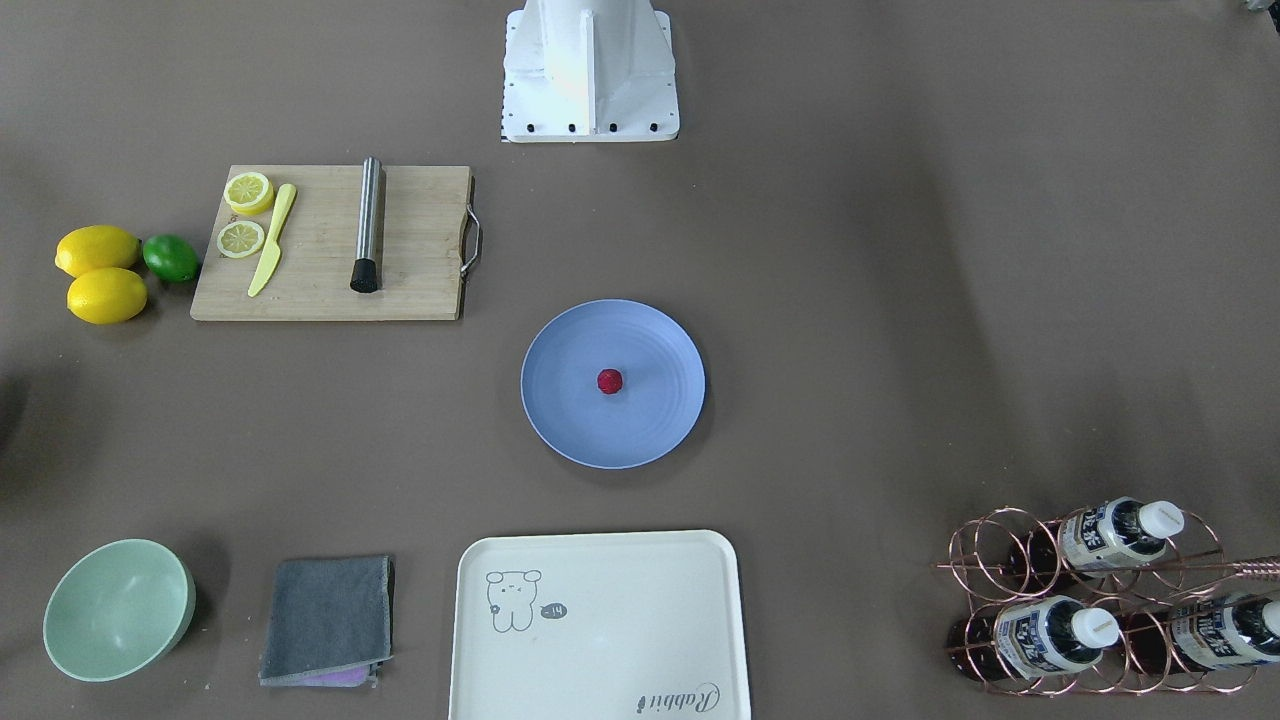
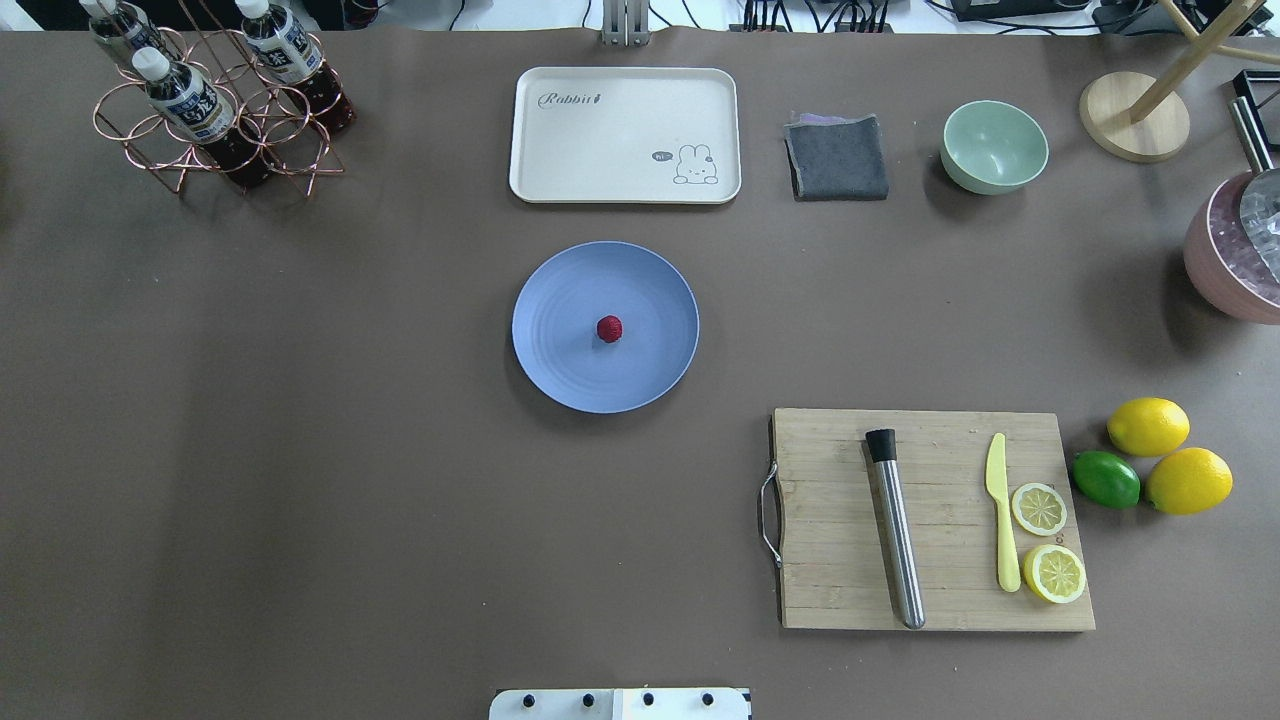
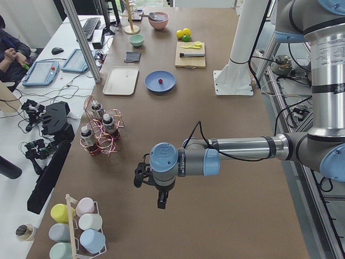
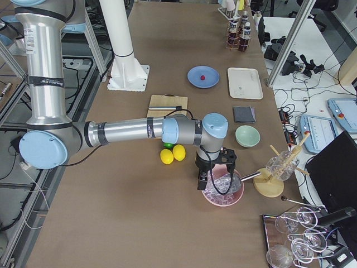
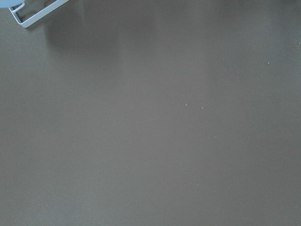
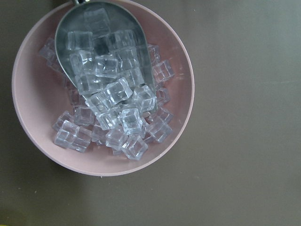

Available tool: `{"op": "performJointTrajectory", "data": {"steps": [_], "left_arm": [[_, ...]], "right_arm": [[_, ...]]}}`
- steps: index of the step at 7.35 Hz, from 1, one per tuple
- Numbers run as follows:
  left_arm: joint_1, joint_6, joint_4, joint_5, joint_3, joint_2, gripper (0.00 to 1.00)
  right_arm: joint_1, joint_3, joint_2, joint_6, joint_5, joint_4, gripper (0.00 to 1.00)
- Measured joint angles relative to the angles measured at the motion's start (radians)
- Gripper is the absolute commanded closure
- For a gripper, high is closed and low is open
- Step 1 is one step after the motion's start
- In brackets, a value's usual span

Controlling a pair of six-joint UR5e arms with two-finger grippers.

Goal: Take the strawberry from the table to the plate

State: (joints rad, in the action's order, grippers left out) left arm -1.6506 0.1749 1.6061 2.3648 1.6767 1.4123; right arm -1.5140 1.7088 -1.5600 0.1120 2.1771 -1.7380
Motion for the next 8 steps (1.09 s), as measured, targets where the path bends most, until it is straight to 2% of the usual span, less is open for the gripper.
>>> {"op": "performJointTrajectory", "data": {"steps": [8], "left_arm": [[0.001,-0.004,0.001,0.001,-0.009,0.002,0.02]], "right_arm": [[0.0,-0.001,-0.002,0.0,0.029,0.0,0.0]]}}
